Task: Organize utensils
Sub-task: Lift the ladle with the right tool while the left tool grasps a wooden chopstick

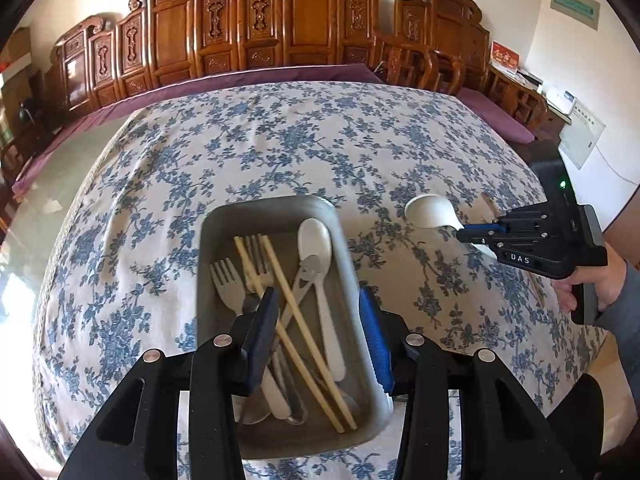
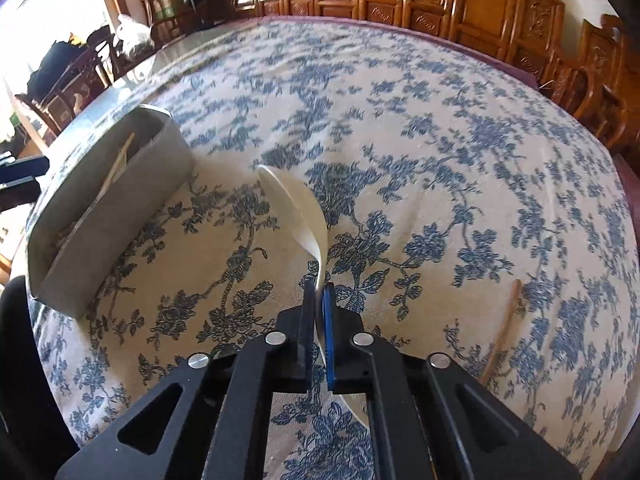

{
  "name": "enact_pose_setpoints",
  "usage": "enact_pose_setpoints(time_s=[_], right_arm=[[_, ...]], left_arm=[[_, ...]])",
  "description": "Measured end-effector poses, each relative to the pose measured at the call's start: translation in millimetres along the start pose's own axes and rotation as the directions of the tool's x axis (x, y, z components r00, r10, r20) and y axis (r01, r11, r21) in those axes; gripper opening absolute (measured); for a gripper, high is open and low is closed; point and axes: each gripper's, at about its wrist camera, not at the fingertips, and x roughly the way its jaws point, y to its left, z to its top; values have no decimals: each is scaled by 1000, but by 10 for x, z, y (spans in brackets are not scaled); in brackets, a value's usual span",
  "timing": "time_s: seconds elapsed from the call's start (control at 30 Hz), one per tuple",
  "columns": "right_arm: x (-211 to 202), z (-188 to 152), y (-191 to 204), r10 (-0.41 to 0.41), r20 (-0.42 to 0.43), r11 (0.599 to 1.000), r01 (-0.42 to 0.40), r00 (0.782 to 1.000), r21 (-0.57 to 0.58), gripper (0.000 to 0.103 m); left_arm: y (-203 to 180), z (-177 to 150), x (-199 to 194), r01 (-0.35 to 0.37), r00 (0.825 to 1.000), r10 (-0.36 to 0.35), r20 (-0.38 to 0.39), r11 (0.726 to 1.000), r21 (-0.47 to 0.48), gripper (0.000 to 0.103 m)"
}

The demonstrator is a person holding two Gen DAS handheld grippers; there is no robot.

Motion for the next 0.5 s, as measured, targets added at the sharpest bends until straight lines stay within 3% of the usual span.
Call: enact_pose_setpoints(time_s=[0.2,0.5], right_arm=[[-432,-166,-188,-55,60,996,50,997,79,5],[-1038,-840,-772,-162,56,966,146,985,214,5]], left_arm=[[-312,46,55,24,1000,-24,-2,999,26,42],[-1078,185,264,81,997,-80,-9,992,98,44]])
